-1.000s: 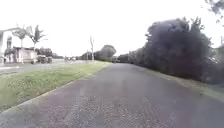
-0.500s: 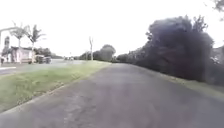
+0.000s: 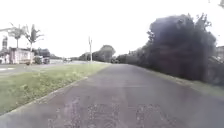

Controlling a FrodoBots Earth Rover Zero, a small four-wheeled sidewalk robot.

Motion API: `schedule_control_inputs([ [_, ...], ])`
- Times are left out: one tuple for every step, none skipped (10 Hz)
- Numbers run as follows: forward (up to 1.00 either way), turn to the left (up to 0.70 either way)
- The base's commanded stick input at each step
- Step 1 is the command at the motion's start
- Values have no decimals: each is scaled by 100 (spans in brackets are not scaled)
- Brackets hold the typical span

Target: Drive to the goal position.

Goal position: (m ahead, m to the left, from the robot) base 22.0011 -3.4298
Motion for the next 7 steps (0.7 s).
schedule_control_inputs([
  [70,0],
  [70,0],
  [70,4],
  [70,16],
  [70,23],
  [70,25],
  [70,9],
])
